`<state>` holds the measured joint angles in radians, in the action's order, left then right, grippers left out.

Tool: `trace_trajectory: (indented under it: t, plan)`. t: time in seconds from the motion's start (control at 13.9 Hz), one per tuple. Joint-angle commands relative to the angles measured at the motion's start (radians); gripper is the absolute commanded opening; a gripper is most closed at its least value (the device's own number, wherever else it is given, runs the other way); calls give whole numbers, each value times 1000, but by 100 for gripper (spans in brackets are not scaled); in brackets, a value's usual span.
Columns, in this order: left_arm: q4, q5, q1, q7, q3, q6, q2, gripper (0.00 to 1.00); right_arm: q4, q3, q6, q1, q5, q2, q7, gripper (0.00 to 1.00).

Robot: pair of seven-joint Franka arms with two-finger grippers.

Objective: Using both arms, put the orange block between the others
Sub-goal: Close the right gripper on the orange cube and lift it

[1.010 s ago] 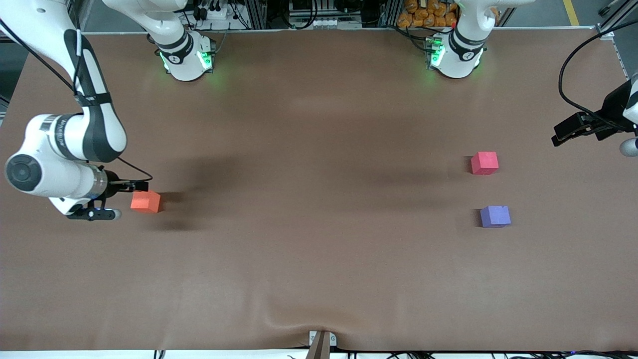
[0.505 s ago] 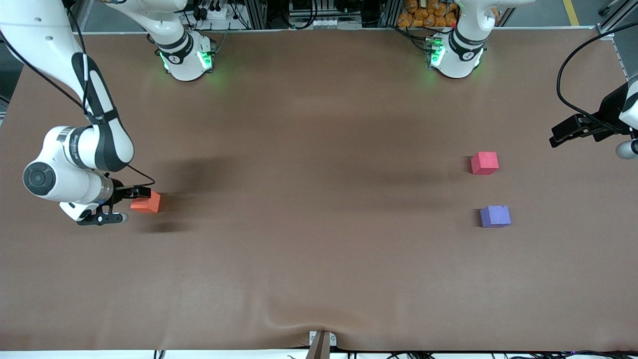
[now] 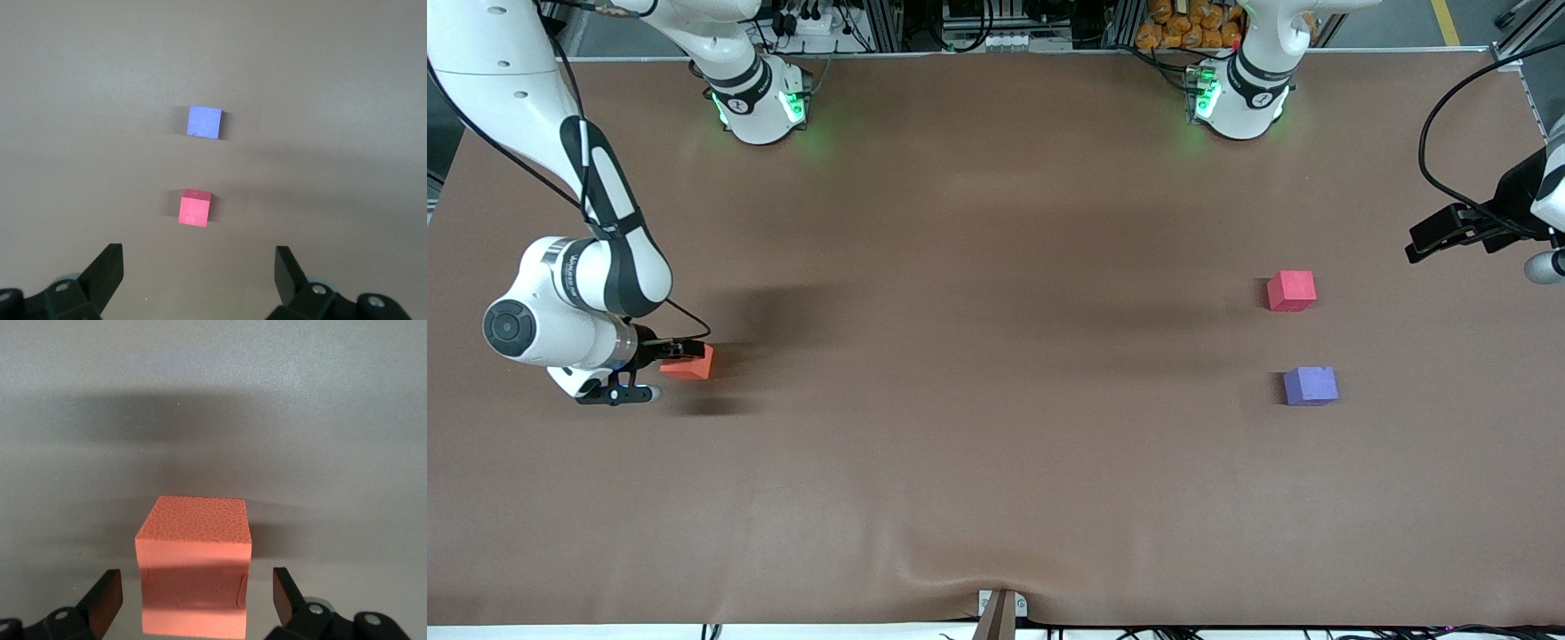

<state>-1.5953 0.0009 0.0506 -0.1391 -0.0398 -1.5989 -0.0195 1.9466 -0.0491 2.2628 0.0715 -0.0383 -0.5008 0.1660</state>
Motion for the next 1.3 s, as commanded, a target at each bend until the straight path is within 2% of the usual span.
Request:
trace_trajectory:
  t: [0.0,0.36,0.51,0.58,0.65,0.94,1.23]
  plan:
    - [20,-24,-8,19,1,17,-11,100,0,8,30,11,-18,-19,12,100]
    - [23,-24,-5,19,0,17,-11,100,-8,8,80,14,-18,-54,13,98]
    - [23,-24,-5,19,1,17,-11,100,-8,8,73,14,-18,-54,13,45]
    - [25,-24,-5,19,1,17,-11,100,-8,8,69,14,-18,-54,13,11]
    - [25,-24,-5,19,1,17,-11,100,-6,8,66,11,-18,-54,15,0]
    - [25,-24,-5,19,1,17,-11,100,-23,9,-5,1,-18,-24,24,0]
    - [23,-24,-6,21,1,17,-11,100,-161,11,-91,-59,-17,-13,67,0]
